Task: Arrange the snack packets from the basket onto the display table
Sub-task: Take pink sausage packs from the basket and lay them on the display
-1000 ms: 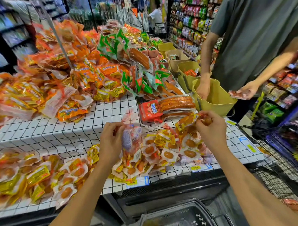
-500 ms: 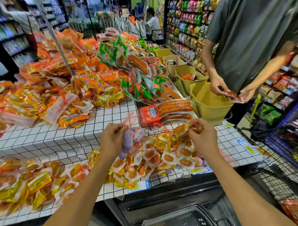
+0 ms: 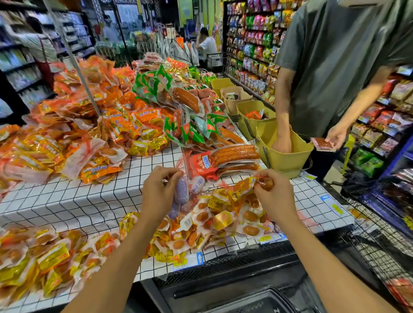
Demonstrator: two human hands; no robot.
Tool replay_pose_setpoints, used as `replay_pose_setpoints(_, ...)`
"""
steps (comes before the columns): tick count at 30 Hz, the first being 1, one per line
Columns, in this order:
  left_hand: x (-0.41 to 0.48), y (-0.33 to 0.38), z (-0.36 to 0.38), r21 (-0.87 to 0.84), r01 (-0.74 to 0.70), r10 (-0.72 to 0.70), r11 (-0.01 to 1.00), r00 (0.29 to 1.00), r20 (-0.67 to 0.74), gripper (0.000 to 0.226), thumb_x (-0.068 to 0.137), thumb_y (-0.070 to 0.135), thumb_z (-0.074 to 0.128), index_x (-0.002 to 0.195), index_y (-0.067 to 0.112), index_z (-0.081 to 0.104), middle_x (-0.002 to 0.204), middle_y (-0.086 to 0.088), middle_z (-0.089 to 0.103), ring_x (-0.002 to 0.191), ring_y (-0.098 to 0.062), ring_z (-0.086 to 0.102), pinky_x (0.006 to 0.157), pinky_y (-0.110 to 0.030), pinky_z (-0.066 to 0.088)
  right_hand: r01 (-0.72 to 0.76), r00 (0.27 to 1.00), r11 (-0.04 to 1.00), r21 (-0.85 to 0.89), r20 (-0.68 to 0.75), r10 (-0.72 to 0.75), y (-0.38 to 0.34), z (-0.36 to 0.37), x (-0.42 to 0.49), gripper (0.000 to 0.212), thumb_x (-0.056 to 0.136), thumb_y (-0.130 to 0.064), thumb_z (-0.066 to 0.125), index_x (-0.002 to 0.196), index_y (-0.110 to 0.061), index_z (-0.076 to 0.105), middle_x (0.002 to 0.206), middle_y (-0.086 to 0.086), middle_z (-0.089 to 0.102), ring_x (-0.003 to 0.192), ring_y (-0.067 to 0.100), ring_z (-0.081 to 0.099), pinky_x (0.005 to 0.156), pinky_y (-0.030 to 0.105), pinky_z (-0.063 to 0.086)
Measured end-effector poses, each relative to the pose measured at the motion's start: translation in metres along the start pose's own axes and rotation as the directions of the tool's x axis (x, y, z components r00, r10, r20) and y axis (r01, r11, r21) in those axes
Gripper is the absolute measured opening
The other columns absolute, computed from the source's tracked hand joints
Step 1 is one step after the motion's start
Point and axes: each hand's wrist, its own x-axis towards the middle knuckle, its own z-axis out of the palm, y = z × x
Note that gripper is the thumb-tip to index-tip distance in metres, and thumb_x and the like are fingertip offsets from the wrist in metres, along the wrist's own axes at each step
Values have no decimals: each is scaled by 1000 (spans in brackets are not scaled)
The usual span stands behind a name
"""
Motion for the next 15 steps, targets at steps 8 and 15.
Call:
replay_pose_setpoints(8, -59, 18, -7, 16, 51, -51, 999, 999, -9, 13, 98, 21, 59, 103, 16, 70, 101, 0, 59, 96, -17, 57, 87, -41, 51, -21, 996, 1000, -9, 88, 22, 9, -25, -36, 25, 83, -6, 68, 94, -29, 67, 85, -8, 68, 77, 6, 62, 66, 19, 45)
replay_pose_setpoints(15, -126, 8, -16, 93, 78, -77, 993, 997, -14, 10, 95, 19, 63, 92, 26, 70, 89, 14, 60, 90, -19, 58, 76, -36, 48, -36, 983, 999, -31, 181, 41, 16, -31, -90, 24, 82, -4, 68, 88, -27, 66, 84, -15, 65, 80, -8, 59, 63, 6, 40)
